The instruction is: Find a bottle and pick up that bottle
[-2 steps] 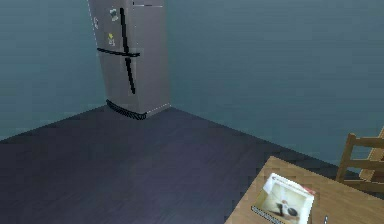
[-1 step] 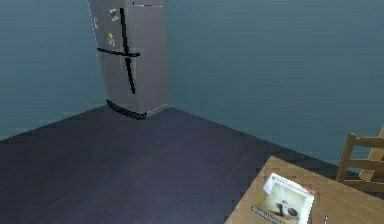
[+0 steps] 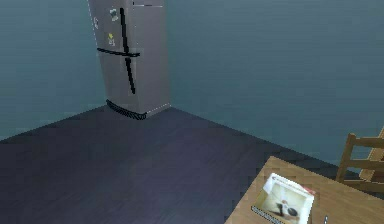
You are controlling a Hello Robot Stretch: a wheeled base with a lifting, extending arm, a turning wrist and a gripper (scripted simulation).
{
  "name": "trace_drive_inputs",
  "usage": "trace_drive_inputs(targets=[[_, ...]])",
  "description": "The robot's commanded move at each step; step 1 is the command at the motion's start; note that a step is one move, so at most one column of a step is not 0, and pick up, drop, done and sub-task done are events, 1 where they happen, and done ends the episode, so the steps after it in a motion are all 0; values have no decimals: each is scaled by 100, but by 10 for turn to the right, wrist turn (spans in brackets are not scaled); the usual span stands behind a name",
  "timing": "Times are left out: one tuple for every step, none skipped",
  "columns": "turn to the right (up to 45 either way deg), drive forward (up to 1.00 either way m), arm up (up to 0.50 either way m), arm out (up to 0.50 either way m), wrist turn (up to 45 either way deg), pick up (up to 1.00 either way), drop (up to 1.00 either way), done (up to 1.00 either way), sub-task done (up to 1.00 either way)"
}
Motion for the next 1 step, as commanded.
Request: trace_drive_inputs(targets=[[0,0,0,14,0,0,0,0,0]])
